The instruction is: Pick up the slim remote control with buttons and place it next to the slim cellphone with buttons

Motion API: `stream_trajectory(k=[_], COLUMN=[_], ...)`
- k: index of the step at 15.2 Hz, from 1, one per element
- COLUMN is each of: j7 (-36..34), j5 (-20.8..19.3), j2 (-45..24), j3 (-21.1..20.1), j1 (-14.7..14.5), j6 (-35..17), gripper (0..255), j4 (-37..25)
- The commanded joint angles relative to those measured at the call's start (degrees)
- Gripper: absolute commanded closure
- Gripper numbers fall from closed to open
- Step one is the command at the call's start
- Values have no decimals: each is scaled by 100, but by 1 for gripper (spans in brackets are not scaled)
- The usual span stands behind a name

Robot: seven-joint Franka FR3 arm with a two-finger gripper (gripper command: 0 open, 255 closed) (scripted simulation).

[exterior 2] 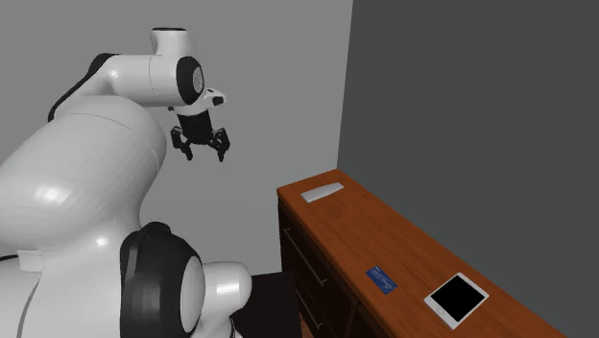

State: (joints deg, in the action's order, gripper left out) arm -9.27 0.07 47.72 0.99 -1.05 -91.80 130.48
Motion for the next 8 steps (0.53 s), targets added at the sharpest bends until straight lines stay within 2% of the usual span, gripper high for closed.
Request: stream_trajectory(k=[1, 8], j7=[0, -326], j5=[0, -149], j2=[0, -1133], j3=[0, 287], j1=[0, 394], j6=[0, -856], gripper=[0, 0], j4=[0, -135])
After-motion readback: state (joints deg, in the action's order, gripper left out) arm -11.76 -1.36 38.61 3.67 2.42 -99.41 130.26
